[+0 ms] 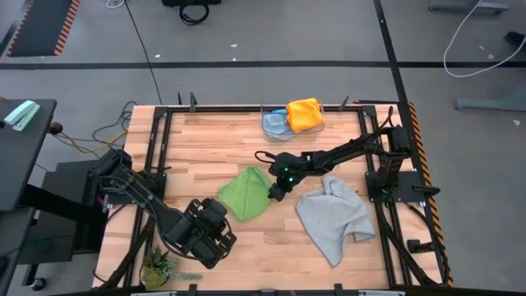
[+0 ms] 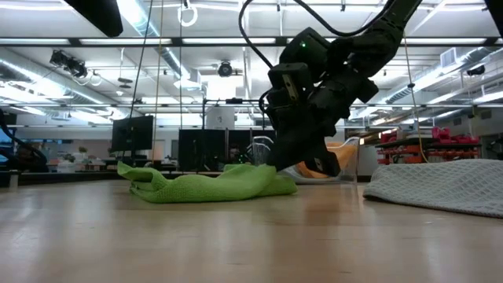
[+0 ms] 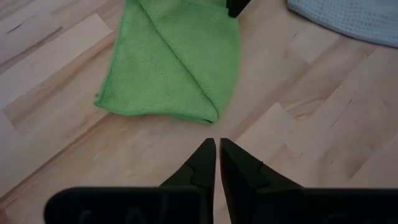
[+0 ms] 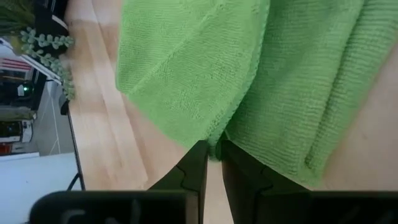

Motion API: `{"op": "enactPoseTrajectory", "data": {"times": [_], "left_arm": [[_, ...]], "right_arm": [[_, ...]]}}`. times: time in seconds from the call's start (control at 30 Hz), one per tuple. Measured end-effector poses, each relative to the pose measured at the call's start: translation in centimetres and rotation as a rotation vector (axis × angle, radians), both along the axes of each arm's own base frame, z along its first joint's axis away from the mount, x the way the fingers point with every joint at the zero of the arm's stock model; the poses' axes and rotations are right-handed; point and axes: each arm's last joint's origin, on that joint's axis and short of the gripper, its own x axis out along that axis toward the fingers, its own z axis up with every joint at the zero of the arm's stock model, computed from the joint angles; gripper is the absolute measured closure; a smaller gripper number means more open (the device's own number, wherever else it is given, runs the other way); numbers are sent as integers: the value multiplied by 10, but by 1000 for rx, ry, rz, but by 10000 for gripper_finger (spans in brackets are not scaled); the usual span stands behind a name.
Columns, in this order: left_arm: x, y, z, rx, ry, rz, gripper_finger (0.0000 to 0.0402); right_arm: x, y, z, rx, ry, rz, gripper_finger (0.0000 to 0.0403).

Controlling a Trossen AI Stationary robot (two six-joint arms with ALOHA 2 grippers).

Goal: Fold microfiber towels
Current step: Fold the green microfiber cloth

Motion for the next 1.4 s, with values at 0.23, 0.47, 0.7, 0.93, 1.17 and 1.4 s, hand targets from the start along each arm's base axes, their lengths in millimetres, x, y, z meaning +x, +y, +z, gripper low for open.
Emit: {"op": "enactPoseTrajectory", "data": {"times": [0.23,0.47,0.7,0.93,1.17,1.4], "left_arm": [[0,1,0,11,-3,-4,368],[1,1,0,12,-11,2,376],[1,1,0,10,-14,3,380],[3,1,1,4,-21,7,379],[6,-2,1,-30,-61,11,385],[3,-7,2,-64,-86,41,382]], "right_arm": [[1,10,0,-25,-11,11,355],[4,12,3,-45,-51,-13,397],[11,13,11,-62,-83,-14,400],[47,10,34,-113,-141,30,401],[106,12,13,-89,-106,157,402],[131,-1,31,-150,-190,184,402]]}}
